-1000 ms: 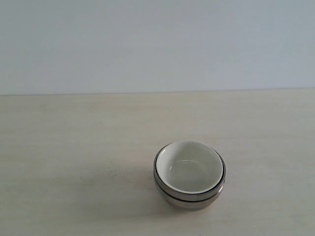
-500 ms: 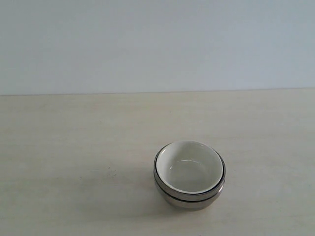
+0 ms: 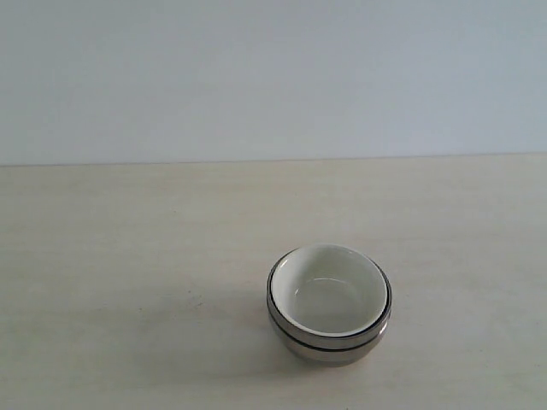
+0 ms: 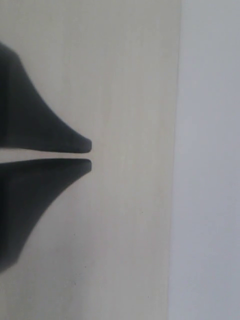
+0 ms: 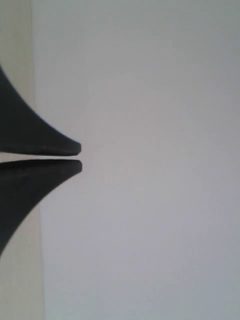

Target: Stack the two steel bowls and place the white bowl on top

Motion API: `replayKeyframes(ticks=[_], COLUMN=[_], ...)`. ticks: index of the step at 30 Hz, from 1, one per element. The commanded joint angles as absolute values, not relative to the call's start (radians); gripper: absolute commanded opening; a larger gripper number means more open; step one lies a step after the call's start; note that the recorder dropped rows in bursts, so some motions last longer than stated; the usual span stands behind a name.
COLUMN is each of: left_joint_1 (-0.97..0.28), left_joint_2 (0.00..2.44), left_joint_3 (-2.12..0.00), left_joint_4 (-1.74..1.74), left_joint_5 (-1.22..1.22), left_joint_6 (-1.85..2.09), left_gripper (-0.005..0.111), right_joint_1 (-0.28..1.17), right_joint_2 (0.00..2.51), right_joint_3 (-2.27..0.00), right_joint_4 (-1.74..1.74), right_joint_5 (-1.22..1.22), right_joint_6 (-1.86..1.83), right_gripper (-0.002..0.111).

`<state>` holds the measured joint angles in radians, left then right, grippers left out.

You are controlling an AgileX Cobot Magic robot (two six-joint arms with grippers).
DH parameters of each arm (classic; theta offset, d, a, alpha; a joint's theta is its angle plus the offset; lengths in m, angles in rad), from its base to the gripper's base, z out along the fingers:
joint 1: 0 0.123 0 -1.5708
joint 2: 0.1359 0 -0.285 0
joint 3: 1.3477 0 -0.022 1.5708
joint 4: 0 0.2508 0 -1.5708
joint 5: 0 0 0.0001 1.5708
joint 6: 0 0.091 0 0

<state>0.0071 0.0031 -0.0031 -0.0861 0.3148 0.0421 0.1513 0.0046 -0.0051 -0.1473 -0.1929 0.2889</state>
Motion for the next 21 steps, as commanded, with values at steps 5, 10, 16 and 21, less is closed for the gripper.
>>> replayKeyframes(ticks=[5,10,16,21], left_joint_1=[0.002,0.002,0.002,0.002], left_joint_2=[0.000,0.000,0.000,0.000], left_joint_3=[0.000,0.000,0.000,0.000], left_joint_4=[-0.086,-0.086,-0.086,-0.086], left_joint_5=[0.307,0.307,0.307,0.307], left_joint_6=[0.037,0.037,0.037,0.037], left_gripper=[0.004,0.004,0.004,0.004], right_joint_1=[0.149,0.149,0.149,0.149], right_joint_2=[0.000,0.000,0.000,0.000], right_joint_3=[0.000,0.000,0.000,0.000], right_joint_4=[-0.147,-0.147,-0.084,-0.073], right_joint_5=[-0.087,0.010,0.039,0.039], right_joint_6=[0.282,0.282,0.280,0.280], right_gripper=[0.000,0.000,0.000,0.000])
